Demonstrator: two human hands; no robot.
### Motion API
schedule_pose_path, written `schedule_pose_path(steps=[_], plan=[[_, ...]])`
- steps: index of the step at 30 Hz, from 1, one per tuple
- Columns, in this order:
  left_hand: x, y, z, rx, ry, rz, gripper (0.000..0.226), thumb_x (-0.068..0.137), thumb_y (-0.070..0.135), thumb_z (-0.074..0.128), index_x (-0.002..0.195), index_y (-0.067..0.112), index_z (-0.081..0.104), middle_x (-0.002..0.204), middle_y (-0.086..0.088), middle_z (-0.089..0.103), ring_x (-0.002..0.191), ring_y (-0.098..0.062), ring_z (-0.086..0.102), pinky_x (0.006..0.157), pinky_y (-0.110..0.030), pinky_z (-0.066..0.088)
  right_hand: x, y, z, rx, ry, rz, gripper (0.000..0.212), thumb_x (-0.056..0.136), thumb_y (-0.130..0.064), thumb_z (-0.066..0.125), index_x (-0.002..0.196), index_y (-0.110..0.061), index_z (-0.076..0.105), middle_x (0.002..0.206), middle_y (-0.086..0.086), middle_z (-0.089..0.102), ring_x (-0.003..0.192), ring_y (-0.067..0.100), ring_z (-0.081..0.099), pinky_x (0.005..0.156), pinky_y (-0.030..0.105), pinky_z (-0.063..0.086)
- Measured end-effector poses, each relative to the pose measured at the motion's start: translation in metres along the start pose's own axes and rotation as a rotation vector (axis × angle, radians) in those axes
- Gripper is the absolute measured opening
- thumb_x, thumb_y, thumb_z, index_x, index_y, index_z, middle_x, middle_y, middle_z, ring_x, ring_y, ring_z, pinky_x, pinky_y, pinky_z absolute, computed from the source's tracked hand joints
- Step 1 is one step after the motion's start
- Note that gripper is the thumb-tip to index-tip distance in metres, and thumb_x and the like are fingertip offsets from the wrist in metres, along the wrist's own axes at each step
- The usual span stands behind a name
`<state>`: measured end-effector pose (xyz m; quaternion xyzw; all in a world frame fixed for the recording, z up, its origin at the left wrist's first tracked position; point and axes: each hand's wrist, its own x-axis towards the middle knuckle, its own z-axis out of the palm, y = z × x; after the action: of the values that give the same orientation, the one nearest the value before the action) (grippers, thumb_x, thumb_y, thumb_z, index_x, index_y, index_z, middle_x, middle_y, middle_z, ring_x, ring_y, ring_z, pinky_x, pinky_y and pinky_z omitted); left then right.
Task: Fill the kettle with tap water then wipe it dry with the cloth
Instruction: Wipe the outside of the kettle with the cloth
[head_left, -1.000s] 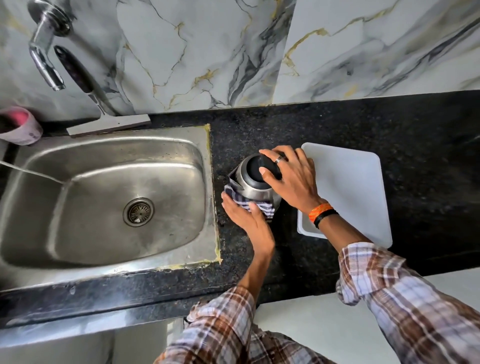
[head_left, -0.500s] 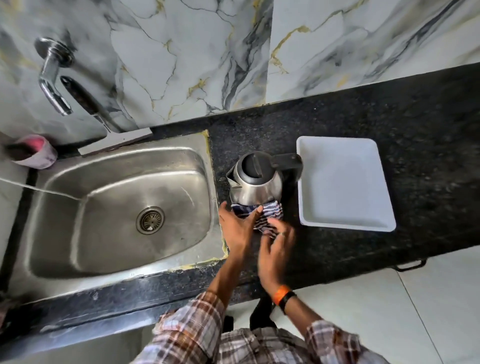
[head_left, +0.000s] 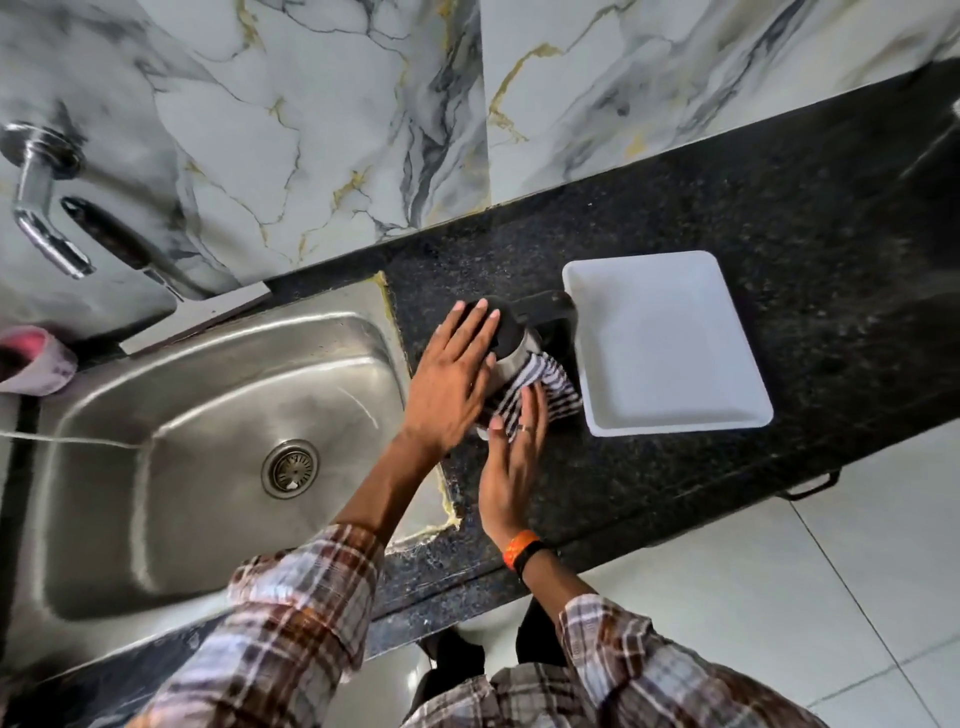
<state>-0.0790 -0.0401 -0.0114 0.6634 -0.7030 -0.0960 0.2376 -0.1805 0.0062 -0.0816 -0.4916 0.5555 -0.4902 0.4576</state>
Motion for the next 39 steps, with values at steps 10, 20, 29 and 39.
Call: schedule_pose_path(steps=[10, 20, 29, 39], plan=[[0.004, -0.022, 0.004, -0.022, 0.0, 0.098, 0.051, 0.107, 0.026, 0.047, 0.156, 0.013, 0.041, 0.166, -0.008, 0.035, 0.158, -0.032, 0.023, 0.129, -0.05, 0.022, 0.058, -0.003, -0.02, 0.006, -0.026, 0.034, 0.053, 0.103, -0.021, 0.034, 0.154, -0.006, 0.04, 0.159, -0.005, 0.035, 0.153, 0.017, 0.032, 0.129, 0.047, 0.022], [0.004, -0.027, 0.009, 0.082, 0.03, 0.118, 0.053, 0.108, 0.019, 0.049, 0.159, 0.015, 0.036, 0.168, -0.008, 0.031, 0.16, -0.031, 0.017, 0.131, -0.052, 0.011, 0.063, 0.002, -0.038, -0.109, -0.047, 0.004, 0.047, 0.096, 0.015, 0.051, 0.142, 0.006, 0.052, 0.149, 0.024, 0.051, 0.141, 0.036, 0.047, 0.123, 0.049, 0.032], [-0.084, 0.027, 0.085, -0.294, 0.131, -0.29, 0.036, 0.1, 0.019, 0.06, 0.135, 0.015, 0.052, 0.129, 0.004, 0.042, 0.114, -0.011, 0.051, 0.106, -0.016, 0.041, 0.08, 0.003, -0.063, -0.093, -0.269, 0.134, 0.092, 0.074, 0.007, 0.083, 0.152, -0.008, 0.037, 0.15, 0.01, 0.051, 0.141, 0.024, 0.05, 0.121, 0.039, 0.039], [-0.07, 0.053, 0.09, -1.017, 0.364, -0.791, 0.034, 0.086, 0.022, 0.077, 0.113, 0.029, 0.057, 0.11, -0.009, 0.07, 0.1, -0.014, 0.065, 0.099, -0.057, 0.054, 0.093, 0.001, -0.094, -0.246, -0.449, 0.264, 0.023, 0.084, -0.021, 0.081, 0.103, -0.012, 0.07, 0.107, 0.016, 0.075, 0.1, 0.03, 0.074, 0.086, 0.055, 0.063]])
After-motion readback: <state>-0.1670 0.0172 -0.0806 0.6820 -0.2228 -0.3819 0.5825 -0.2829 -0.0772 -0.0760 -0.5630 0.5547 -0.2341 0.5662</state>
